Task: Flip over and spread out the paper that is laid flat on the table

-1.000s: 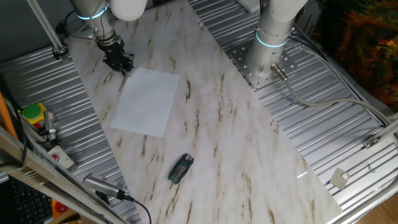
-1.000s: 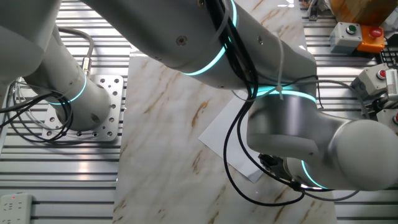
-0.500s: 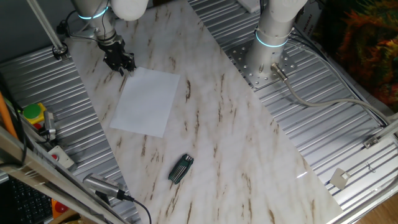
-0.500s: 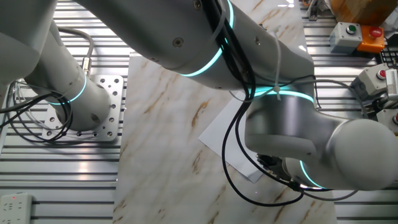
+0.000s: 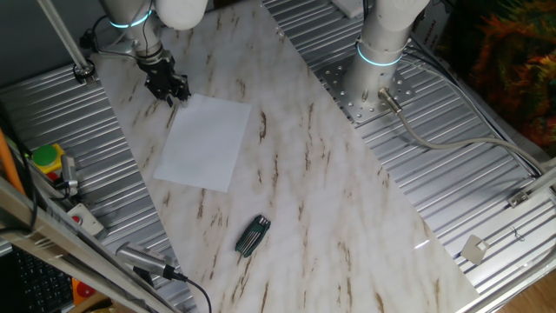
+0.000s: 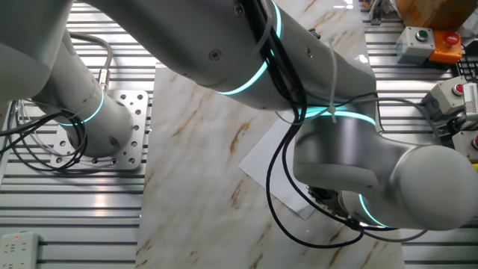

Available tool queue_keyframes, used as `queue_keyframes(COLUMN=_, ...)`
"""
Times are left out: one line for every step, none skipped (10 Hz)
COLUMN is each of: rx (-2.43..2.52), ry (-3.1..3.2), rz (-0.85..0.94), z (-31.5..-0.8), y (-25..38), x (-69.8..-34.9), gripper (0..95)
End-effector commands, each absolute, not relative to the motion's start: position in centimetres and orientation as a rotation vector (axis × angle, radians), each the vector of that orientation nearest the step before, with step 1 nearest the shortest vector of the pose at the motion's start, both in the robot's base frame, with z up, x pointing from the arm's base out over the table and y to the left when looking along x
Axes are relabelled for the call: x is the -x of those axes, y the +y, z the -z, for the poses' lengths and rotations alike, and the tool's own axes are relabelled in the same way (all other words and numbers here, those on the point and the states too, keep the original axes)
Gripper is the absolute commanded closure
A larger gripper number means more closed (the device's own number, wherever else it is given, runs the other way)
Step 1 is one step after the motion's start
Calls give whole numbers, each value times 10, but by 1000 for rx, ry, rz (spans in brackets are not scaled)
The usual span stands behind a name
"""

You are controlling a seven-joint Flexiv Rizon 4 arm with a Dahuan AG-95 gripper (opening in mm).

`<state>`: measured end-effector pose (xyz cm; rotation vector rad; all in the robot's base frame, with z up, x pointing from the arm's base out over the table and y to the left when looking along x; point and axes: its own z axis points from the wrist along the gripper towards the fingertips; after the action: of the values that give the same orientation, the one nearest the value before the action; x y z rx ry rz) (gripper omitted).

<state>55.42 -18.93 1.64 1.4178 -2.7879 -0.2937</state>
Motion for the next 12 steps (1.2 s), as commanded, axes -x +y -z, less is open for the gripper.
queue_keyframes(rx=-1412, ry=-2792, rz=297, z=-15, y=-189, x=-552, gripper=570)
queue_keyframes(rx=-1407, ry=-2794, rz=298, z=-15, y=-189, x=-552, gripper=570)
queue_keyframes(rx=-1401, ry=-2798, rz=304, z=-14, y=-189, x=-551, gripper=570)
queue_keyframes(rx=-1399, ry=-2801, rz=305, z=-14, y=-189, x=-550, gripper=570)
queue_keyframes(rx=-1396, ry=-2802, rz=304, z=-13, y=-189, x=-549, gripper=570)
queue_keyframes(rx=-1392, ry=-2804, rz=304, z=-13, y=-189, x=-549, gripper=570)
queue_keyframes(rx=-1389, ry=-2804, rz=303, z=-13, y=-189, x=-548, gripper=570)
queue_keyframes(rx=-1388, ry=-2806, rz=301, z=-13, y=-189, x=-548, gripper=570)
queue_keyframes(rx=-1388, ry=-2806, rz=301, z=-12, y=-189, x=-547, gripper=570)
queue_keyframes(rx=-1381, ry=-2808, rz=300, z=-12, y=-189, x=-547, gripper=570)
queue_keyframes(rx=-1380, ry=-2810, rz=300, z=-12, y=-189, x=-547, gripper=570)
queue_keyframes(rx=-1377, ry=-2811, rz=300, z=-12, y=-189, x=-546, gripper=570)
